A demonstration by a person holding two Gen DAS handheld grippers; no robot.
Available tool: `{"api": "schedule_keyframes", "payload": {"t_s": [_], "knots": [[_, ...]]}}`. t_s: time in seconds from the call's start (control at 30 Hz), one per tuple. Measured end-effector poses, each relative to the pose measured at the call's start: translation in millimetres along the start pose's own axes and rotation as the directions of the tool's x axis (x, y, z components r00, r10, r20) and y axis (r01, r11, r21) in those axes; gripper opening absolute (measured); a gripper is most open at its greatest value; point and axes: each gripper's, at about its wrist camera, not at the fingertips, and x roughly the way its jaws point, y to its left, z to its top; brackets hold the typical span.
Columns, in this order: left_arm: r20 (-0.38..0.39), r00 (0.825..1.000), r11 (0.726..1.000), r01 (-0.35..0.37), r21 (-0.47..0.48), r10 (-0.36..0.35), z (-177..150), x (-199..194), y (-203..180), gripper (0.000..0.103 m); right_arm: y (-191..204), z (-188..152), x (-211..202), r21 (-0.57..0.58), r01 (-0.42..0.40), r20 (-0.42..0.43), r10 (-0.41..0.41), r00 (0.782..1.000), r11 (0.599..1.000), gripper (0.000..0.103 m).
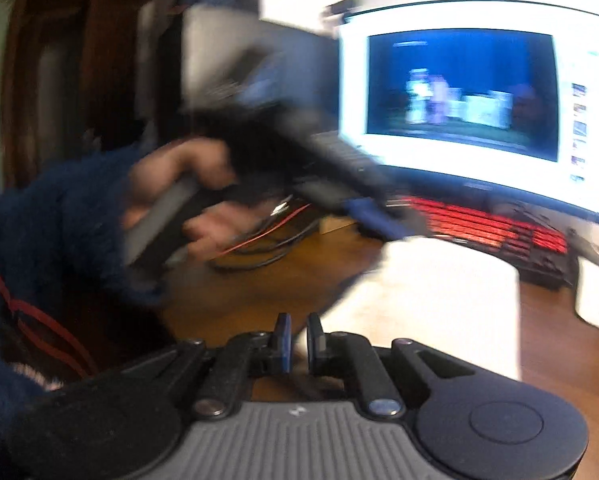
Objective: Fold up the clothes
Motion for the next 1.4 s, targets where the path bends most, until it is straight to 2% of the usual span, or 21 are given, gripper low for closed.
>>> {"api": "schedule_keyframes", "payload": {"t_s": [0.17,0.27,0.37,0.53,0.57,0.77,0.83,1.0,1.13,1.17,1.23,1.37,1.4], "knots": [[0.006,0.998,0.997,0.069,0.033,-0.069,-32.9,-26.9,-2.0,0.024,-24.8,-4.2,-18.6,0.1,0.089,0.036,-0.093,0.995,0.991,0.008],[-0.014,0.993,0.992,0.116,0.047,-0.115,-51.3,-41.2,8.0,0.024,-39.0,-8.5,-23.3,0.177,0.089,0.05,-0.099,0.994,0.98,0.012],[-0.041,0.978,0.979,0.202,-0.019,-0.203,-64.3,-46.4,25.3,0.024,-55.4,-9.1,-21.8,0.239,0.083,0.06,-0.1,0.993,0.968,0.014],[-0.023,0.947,0.939,0.316,-0.137,-0.322,-77.8,-39.0,45.8,0.029,-60.6,-8.5,-15.6,0.279,0.05,0.071,-0.073,0.995,0.959,0.014],[-0.026,0.942,0.933,0.326,-0.15,-0.334,-78.4,-35.4,47.8,0.032,-59.0,-8.6,-15.3,0.28,0.051,0.07,-0.074,0.995,0.959,0.014],[-0.03,0.934,0.913,0.339,-0.226,-0.355,-78.5,-15.1,57.9,0.035,-54.2,-5.4,-8.4,0.288,0.045,0.057,-0.064,0.996,0.957,0.014],[-0.018,0.925,0.892,0.36,-0.275,-0.379,-78.1,-10.9,63.8,0.035,-53.7,-3.3,-4.6,0.281,0.044,0.048,-0.06,0.997,0.959,0.014],[0.019,0.87,0.8,0.462,-0.382,-0.493,-77.2,-5.0,74.6,0.035,-56.6,-1.7,1.9,0.292,0.025,0.043,-0.039,0.998,0.956,0.014],[0.014,0.838,0.737,0.488,-0.468,-0.546,-77.1,2.5,84.0,0.035,-61.2,-3.6,8.7,0.316,-0.001,0.042,-0.013,0.999,0.949,0.014],[0.003,0.832,0.729,0.488,-0.481,-0.555,-77.3,4.8,85.0,0.035,-62.5,-4.7,10.9,0.325,-0.008,0.038,-0.004,0.999,0.946,0.014],[-0.026,0.826,0.729,0.481,-0.486,-0.563,-76.5,8.0,84.6,0.035,-64.8,-7.6,15.3,0.344,-0.021,0.028,0.012,1.0,0.939,0.014],[-0.06,0.828,0.75,0.472,-0.464,-0.558,-74.9,7.8,81.0,0.028,-67.2,-13.0,20.8,0.376,-0.029,0.011,0.027,1.0,0.926,0.014],[-0.067,0.833,0.76,0.465,-0.454,-0.549,-74.7,8.1,79.9,0.02,-67.7,-14.2,21.5,0.382,-0.031,0.011,0.029,1.0,0.924,0.014]]}}
